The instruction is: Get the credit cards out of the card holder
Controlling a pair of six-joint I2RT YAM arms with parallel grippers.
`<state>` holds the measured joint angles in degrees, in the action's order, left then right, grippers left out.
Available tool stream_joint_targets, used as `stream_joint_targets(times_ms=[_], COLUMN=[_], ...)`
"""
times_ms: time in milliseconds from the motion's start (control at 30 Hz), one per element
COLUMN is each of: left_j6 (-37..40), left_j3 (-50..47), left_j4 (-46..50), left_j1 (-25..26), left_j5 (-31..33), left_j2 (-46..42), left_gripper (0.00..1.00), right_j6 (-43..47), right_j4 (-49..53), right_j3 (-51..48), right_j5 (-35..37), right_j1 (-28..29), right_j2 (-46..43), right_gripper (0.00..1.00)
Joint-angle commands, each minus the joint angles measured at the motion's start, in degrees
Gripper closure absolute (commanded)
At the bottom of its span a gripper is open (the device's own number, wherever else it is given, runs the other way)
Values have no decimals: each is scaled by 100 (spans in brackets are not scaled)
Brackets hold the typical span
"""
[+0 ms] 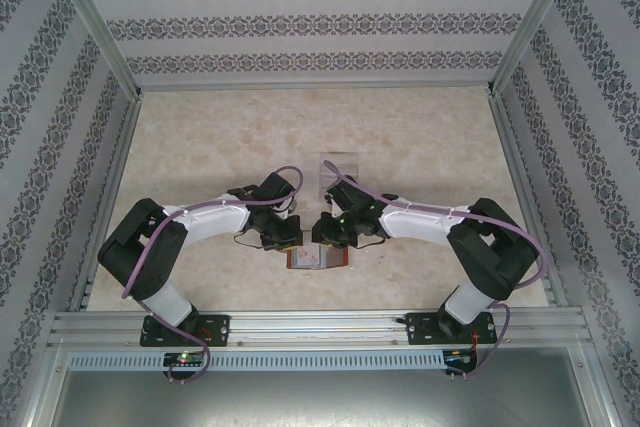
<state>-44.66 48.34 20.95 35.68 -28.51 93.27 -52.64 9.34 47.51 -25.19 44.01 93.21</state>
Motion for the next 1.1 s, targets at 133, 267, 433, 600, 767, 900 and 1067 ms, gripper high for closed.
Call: stream_joint_targets(times_ms=[133,267,433,600,767,900,1067], left_j6=[-34,-40,-35,-34,-36,-43,-40], left_j3=[-136,-137,-131,-136,-140,-129,-105], left_j4=[-25,-20,-5,28,28,16,31], left_j1=[82,89,88,84,81,87,82], left_j5=[34,30,40,66,67,58,50], left_j2=[15,11,-2,-35,-29,-9,-6], left_gripper=[92,92,92,91,91,91,92], right_j6=[-35,6,135,270,188,58,9], right_j4=[-91,-4,401,758,533,206,42], right_j3=[-13,-34,43,136,78,48,50], right_j5=[-79,21,313,549,443,99,-106], right_j1=[39,42,39,38,39,36,39], right_j2=[340,339,296,188,-109,-126,94], right_gripper=[80,80,74,72,75,75,75])
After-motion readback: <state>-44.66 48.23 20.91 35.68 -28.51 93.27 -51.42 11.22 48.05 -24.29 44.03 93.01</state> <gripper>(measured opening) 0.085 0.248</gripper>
